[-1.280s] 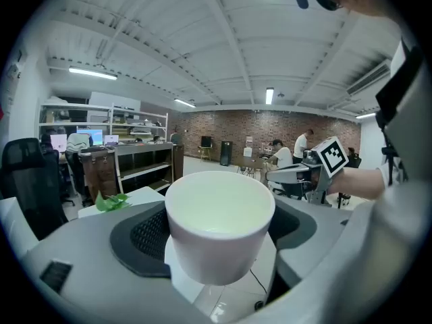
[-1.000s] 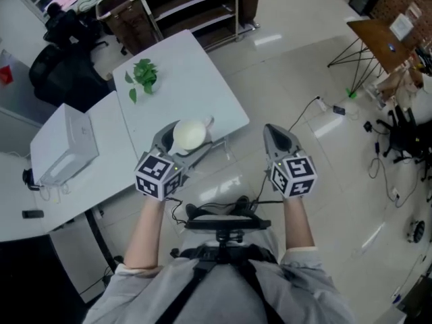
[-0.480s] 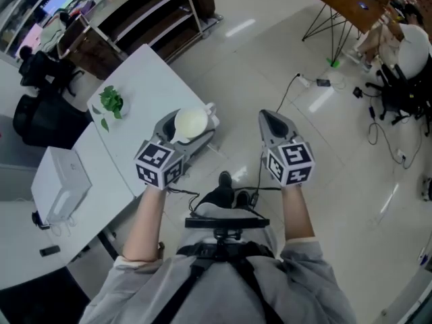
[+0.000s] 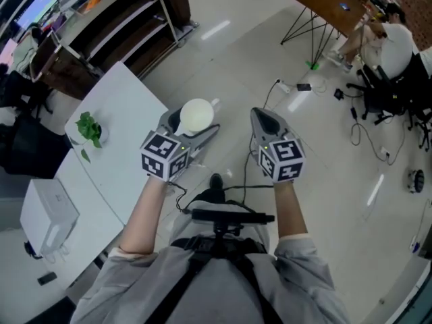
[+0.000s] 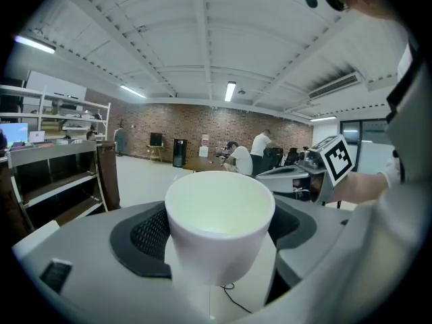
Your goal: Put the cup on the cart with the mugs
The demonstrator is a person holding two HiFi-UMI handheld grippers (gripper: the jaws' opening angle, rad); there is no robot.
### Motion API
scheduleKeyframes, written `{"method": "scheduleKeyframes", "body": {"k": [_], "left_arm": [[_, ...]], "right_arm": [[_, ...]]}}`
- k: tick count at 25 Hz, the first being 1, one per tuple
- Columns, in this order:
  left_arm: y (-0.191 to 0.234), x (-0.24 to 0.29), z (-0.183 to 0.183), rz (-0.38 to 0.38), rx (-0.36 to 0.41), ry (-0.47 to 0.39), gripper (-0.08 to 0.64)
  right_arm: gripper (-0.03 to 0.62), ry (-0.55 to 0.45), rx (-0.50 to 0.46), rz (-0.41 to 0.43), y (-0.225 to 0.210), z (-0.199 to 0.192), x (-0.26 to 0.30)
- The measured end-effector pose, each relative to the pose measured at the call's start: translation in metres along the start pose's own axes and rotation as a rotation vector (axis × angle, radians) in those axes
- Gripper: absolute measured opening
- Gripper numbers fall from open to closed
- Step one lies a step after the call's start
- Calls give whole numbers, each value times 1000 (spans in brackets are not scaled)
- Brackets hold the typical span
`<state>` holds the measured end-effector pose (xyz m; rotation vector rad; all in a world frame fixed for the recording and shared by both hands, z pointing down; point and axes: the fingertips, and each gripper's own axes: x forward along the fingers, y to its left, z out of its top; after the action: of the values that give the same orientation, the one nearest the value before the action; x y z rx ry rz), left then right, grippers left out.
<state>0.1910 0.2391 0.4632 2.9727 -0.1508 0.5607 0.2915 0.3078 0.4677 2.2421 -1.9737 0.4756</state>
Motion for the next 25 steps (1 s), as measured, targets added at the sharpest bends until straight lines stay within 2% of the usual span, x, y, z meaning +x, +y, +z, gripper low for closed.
{"method": "scheduleKeyframes", "body": {"k": [5, 9, 14, 25], "left_arm": [[26, 26, 17, -38, 22, -3, 428], [41, 49, 24, -52, 11, -1, 428], [61, 94, 39, -48, -5, 2, 428], [153, 220, 91, 101, -72, -9, 428]], "right_arm": [[-14, -3, -5, -25, -18, 18, 33], [-14, 4, -8, -25, -31, 29, 54], [-14, 11, -12, -11, -70, 44, 89], [-14, 36, -38, 120, -185, 90, 210]]}}
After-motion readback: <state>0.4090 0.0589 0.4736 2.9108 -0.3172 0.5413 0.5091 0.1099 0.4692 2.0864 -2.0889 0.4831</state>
